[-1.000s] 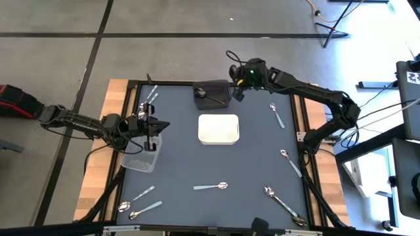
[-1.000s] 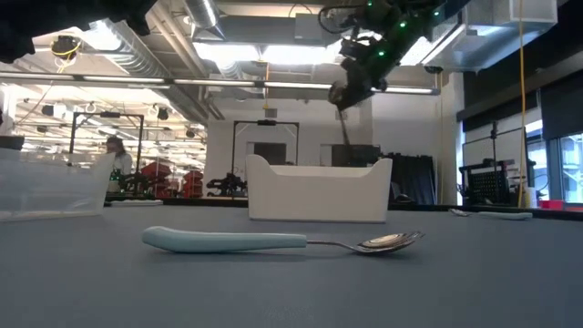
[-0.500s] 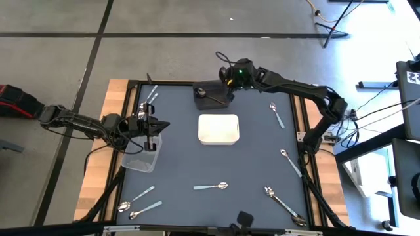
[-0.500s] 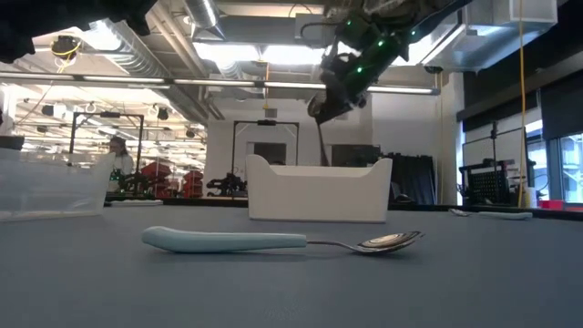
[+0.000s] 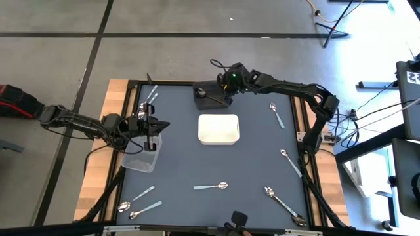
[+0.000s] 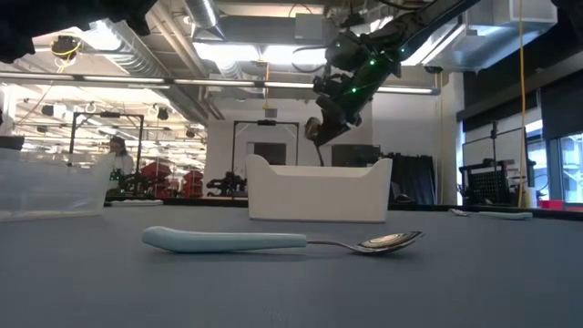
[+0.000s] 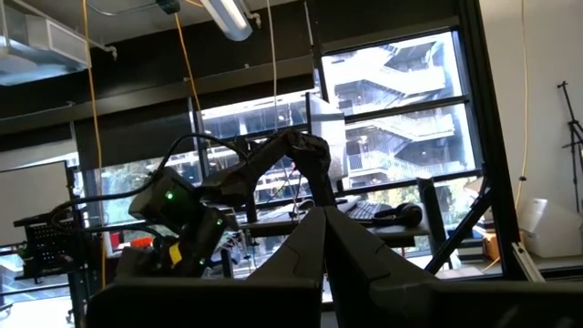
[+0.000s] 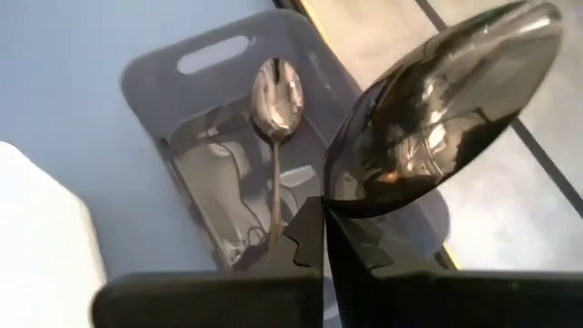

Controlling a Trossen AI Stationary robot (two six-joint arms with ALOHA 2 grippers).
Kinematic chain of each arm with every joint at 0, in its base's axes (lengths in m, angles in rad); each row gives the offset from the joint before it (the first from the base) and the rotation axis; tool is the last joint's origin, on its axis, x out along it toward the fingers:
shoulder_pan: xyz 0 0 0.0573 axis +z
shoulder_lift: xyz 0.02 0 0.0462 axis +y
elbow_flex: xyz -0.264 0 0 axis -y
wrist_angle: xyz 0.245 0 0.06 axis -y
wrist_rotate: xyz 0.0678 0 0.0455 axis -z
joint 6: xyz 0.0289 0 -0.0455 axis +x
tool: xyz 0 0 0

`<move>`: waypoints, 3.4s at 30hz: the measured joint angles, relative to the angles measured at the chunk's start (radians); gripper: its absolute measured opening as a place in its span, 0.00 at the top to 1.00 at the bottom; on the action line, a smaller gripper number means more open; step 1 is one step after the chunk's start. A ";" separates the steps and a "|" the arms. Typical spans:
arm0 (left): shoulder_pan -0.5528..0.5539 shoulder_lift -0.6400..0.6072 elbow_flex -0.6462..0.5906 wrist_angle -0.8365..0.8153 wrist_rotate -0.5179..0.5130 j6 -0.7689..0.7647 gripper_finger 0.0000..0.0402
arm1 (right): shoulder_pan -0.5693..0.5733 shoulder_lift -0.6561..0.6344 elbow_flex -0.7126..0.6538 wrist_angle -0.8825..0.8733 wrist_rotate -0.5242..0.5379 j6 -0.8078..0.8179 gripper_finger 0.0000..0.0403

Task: Sort silverware by color (type)
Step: Put the black spoon into the black bin

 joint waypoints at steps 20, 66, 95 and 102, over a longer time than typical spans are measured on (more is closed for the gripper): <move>-0.006 0.172 0.079 0.010 0.027 -0.008 0.99 | 0.165 -0.279 -0.021 -0.298 -0.033 -0.074 0.69; -0.369 0.896 0.610 -0.220 0.006 -0.107 0.69 | 1.378 -0.534 -0.522 -0.186 0.143 1.228 0.69; -0.599 1.002 0.678 -0.320 -0.139 -0.369 0.69 | 1.546 -0.011 -0.263 -0.332 -0.051 1.868 0.69; -0.616 1.002 0.678 -0.322 -0.138 -0.371 0.69 | 1.546 -0.006 -0.263 -0.346 -0.060 1.868 0.69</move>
